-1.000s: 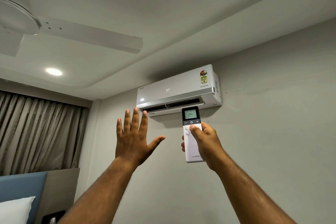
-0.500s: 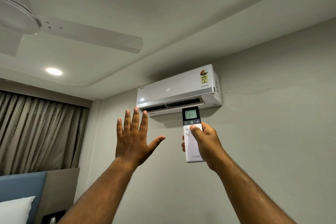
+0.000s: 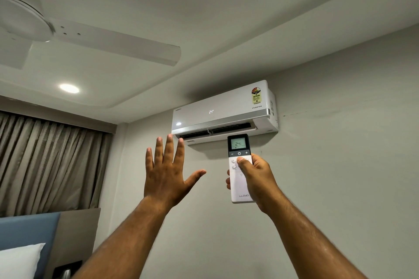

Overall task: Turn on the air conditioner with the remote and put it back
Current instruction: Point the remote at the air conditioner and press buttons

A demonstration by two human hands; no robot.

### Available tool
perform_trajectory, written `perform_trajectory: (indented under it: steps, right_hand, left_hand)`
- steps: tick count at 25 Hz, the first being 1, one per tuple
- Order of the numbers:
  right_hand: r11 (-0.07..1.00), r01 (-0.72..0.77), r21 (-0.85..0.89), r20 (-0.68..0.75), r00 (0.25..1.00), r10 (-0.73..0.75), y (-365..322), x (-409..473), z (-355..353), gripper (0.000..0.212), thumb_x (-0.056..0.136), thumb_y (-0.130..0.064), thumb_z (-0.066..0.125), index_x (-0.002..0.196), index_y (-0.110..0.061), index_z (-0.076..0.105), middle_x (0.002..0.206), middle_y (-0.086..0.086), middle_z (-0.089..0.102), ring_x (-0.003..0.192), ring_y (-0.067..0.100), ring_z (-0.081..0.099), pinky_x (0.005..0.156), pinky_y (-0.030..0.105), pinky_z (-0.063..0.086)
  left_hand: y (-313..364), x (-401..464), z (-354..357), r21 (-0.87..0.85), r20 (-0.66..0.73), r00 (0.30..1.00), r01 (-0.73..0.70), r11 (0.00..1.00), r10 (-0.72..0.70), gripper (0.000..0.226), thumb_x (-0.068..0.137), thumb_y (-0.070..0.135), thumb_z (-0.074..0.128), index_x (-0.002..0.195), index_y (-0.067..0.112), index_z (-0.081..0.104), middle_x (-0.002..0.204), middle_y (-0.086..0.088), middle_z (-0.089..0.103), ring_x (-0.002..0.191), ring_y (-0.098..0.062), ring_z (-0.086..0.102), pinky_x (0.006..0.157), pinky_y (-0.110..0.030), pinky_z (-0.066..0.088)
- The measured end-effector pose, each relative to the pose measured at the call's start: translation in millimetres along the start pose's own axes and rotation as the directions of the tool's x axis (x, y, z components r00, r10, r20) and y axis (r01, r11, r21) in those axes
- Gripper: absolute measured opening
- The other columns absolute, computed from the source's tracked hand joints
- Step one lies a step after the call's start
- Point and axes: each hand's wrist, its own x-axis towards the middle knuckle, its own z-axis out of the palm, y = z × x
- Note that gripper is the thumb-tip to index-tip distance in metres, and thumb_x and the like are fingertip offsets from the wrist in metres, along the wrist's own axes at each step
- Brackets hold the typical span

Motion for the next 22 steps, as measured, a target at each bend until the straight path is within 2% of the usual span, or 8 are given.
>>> perform_trajectory:
  steps: [8, 11, 13, 16, 18, 20, 21, 22]
  right_hand:
    - [0.999, -0.020, 0.041, 0.003, 1.000, 0.019, 6, -2, 10, 0.015, 0.096, -0.026, 0.049, 0.098, -0.012, 0.056, 0.087, 0.021, 0.072, 0.059, 0.029, 0.071, 0.057, 0.038, 0.061]
    - [0.997, -0.046, 0.063, 0.007, 0.999, 0.046, 9, -3, 19, 0.020, 0.097, -0.028, 0.046, 0.099, -0.010, 0.055, 0.085, 0.020, 0.071, 0.062, 0.032, 0.071, 0.061, 0.043, 0.061]
    - [0.995, -0.065, 0.073, 0.020, 0.998, 0.064, 13, -7, 30, 0.020, 0.098, -0.028, 0.044, 0.099, -0.012, 0.055, 0.081, 0.017, 0.071, 0.061, 0.031, 0.072, 0.058, 0.040, 0.061]
    - [0.993, -0.110, 0.046, 0.048, 0.993, 0.108, 25, -17, 58, 0.018, 0.099, -0.032, 0.044, 0.093, -0.020, 0.055, 0.081, 0.011, 0.071, 0.060, 0.025, 0.071, 0.054, 0.033, 0.059]
    - [0.988, -0.152, 0.039, 0.091, 0.985, 0.148, 38, -27, 85, 0.020, 0.098, -0.034, 0.045, 0.093, -0.021, 0.059, 0.086, 0.009, 0.070, 0.069, 0.024, 0.066, 0.062, 0.032, 0.055]
    - [0.977, -0.205, 0.065, 0.162, 0.968, 0.192, 57, -41, 119, 0.022, 0.098, -0.032, 0.046, 0.098, -0.020, 0.063, 0.092, 0.009, 0.070, 0.075, 0.025, 0.063, 0.068, 0.032, 0.051]
    - [0.970, -0.231, 0.079, 0.197, 0.957, 0.212, 65, -49, 135, 0.022, 0.098, -0.032, 0.046, 0.101, -0.020, 0.064, 0.096, 0.008, 0.071, 0.078, 0.025, 0.065, 0.070, 0.032, 0.052]
    - [0.962, -0.259, 0.086, 0.235, 0.944, 0.233, 75, -58, 151, 0.023, 0.098, -0.032, 0.046, 0.103, -0.021, 0.065, 0.098, 0.008, 0.072, 0.081, 0.025, 0.067, 0.073, 0.034, 0.054]
  left_hand:
    - [-6, -3, 1, 0.003, 0.022, 1.000, 0.007, 1.000, -0.007, 0.099, 0.070, 0.086, 0.000, 0.144, 0.023, -0.016, 0.154, -0.006, -0.017, 0.145, -0.030, -0.016, 0.116, -0.052, -0.007]
    - [-7, -5, 2, -0.056, 0.041, 0.998, 0.041, 0.998, -0.038, 0.098, 0.070, 0.086, 0.001, 0.145, 0.024, -0.014, 0.155, -0.006, -0.017, 0.145, -0.029, -0.016, 0.115, -0.049, -0.009]
    - [-8, -8, 2, -0.152, 0.078, 0.993, 0.098, 0.983, -0.087, 0.097, 0.074, 0.085, 0.005, 0.149, 0.023, -0.003, 0.158, -0.007, -0.011, 0.146, -0.027, -0.011, 0.116, -0.046, -0.005]
    - [-11, -18, -2, -0.392, 0.197, 0.962, 0.252, 0.885, -0.188, 0.086, 0.081, 0.076, 0.023, 0.147, 0.021, 0.025, 0.160, -0.008, 0.016, 0.146, -0.027, 0.015, 0.116, -0.045, 0.018]
    - [-21, -34, -7, -0.536, 0.271, 0.933, 0.351, 0.767, -0.237, 0.063, 0.089, 0.062, 0.037, 0.134, 0.020, 0.049, 0.146, -0.008, 0.046, 0.132, -0.026, 0.043, 0.106, -0.042, 0.036]
    - [-39, -60, -15, -0.621, 0.340, 0.893, 0.448, 0.643, -0.294, 0.032, 0.093, 0.049, 0.046, 0.101, 0.028, 0.068, 0.113, -0.002, 0.070, 0.099, -0.020, 0.066, 0.088, -0.040, 0.052]
    - [-47, -74, -21, -0.630, 0.384, 0.866, 0.499, 0.595, -0.320, 0.025, 0.094, 0.045, 0.047, 0.087, 0.032, 0.067, 0.096, 0.003, 0.073, 0.083, -0.016, 0.069, 0.077, -0.039, 0.057]
    - [-58, -88, -26, -0.624, 0.418, 0.836, 0.548, 0.557, -0.355, 0.024, 0.095, 0.041, 0.049, 0.081, 0.034, 0.067, 0.086, 0.007, 0.073, 0.072, -0.013, 0.069, 0.067, -0.038, 0.059]
